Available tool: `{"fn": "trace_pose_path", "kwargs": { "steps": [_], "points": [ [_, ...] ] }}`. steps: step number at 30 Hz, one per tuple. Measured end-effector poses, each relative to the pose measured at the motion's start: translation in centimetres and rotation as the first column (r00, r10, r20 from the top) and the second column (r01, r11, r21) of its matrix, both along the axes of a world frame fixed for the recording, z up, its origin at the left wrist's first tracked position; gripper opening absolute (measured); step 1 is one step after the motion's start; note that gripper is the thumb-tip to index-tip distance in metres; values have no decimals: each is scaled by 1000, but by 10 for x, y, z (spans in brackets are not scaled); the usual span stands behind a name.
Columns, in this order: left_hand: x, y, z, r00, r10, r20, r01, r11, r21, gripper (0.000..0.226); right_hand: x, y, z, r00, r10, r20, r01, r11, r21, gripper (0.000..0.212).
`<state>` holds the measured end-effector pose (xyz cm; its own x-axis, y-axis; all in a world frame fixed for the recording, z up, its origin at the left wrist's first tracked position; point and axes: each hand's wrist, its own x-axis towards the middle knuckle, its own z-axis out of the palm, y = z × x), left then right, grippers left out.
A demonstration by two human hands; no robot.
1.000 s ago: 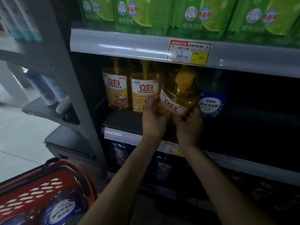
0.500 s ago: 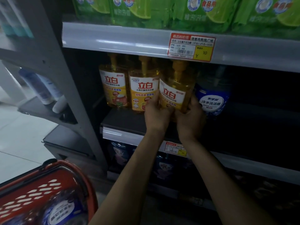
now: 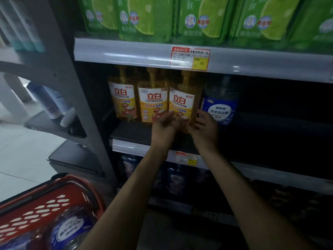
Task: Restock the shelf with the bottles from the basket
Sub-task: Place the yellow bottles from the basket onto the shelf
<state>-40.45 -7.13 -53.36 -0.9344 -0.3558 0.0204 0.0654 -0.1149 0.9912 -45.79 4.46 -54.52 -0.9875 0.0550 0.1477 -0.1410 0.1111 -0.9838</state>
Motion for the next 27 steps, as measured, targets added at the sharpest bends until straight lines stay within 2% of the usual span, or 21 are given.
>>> {"fn": "trace_pose_path", "kwargs": {
  "steps": [4, 6, 8, 10, 12, 14, 19, 22, 27],
  "points": [
    [19, -8, -1, 999, 26, 27, -23, 995, -99, 47, 19, 18, 8, 999, 22, -38, -18, 995, 96, 49],
    [32, -10, 2, 1000, 25, 16, -21, 972, -234, 47, 31, 25, 13, 997, 50, -59, -39, 985, 169, 49],
    [48, -10, 8, 1000, 18, -7, -20, 907, -420, 45, 42, 30, 19, 992, 93, -90, -66, 961, 268, 53],
    [65, -12, 14, 1000, 15, -14, -20, 777, -629, 48, 55, 36, 26, 984, 133, -122, -84, 935, 344, 55],
    [82, -18, 20, 999, 19, -31, -36, 560, -828, 54, 70, 41, 34, 973, 170, -155, -97, 914, 394, 57],
    [101, -25, 29, 999, 37, -16, -28, 361, -932, 60, 85, 44, 42, 959, 213, -189, -114, 895, 431, 56],
    [159, -38, 58, 998, 65, 11, 6, 81, -997, 72, 126, 47, 58, 916, 340, -211, -191, 834, 517, 60],
    [200, -45, 76, 996, 89, 13, 10, 31, -999, 75, 149, 40, 68, 880, 438, -183, -268, 776, 571, 67],
    [266, -93, 83, 973, 217, 78, 92, -58, -994, 84, 188, 8, 76, 828, 519, -211, -293, 723, 626, 76]
  ]
}}
